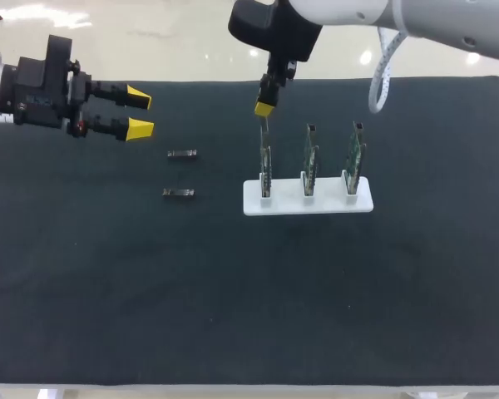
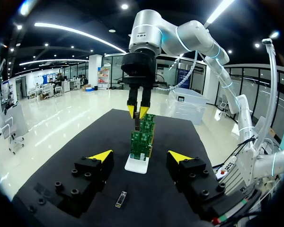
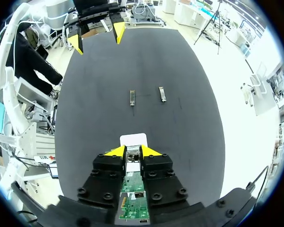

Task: Pick up the optical module with the left hand, and insert it into the network port with the right hand.

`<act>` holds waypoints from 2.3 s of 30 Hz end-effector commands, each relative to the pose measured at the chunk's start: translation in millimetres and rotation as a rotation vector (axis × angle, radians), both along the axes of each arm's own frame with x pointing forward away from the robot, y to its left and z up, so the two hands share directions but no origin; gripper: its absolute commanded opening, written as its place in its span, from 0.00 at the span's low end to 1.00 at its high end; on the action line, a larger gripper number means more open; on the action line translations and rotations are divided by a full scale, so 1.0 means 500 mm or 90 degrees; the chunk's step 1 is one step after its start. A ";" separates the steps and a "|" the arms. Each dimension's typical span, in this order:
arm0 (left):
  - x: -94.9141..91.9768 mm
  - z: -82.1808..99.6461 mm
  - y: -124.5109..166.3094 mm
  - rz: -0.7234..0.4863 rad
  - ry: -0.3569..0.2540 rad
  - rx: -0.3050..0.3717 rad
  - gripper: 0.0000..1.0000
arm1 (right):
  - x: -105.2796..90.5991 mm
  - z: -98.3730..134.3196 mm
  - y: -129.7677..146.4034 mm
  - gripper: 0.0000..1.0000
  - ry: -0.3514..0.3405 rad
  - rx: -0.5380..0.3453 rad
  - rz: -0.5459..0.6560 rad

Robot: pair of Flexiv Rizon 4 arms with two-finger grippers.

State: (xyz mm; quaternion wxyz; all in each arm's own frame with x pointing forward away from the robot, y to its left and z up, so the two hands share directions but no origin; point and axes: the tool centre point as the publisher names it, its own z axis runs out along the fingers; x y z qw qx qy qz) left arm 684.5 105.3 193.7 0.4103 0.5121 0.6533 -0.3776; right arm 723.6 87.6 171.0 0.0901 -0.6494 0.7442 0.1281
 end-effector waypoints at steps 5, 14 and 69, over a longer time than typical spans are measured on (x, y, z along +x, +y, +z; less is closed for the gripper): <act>0.002 0.000 -0.001 0.000 0.001 0.002 1.00 | -0.004 -0.011 0.001 0.00 0.005 -0.009 0.006; 0.002 0.000 -0.001 0.000 0.001 0.002 1.00 | -0.006 -0.011 0.000 0.00 -0.027 -0.019 0.013; 0.002 0.000 -0.001 0.000 0.001 0.002 1.00 | 0.015 0.034 0.003 0.00 -0.020 0.009 0.013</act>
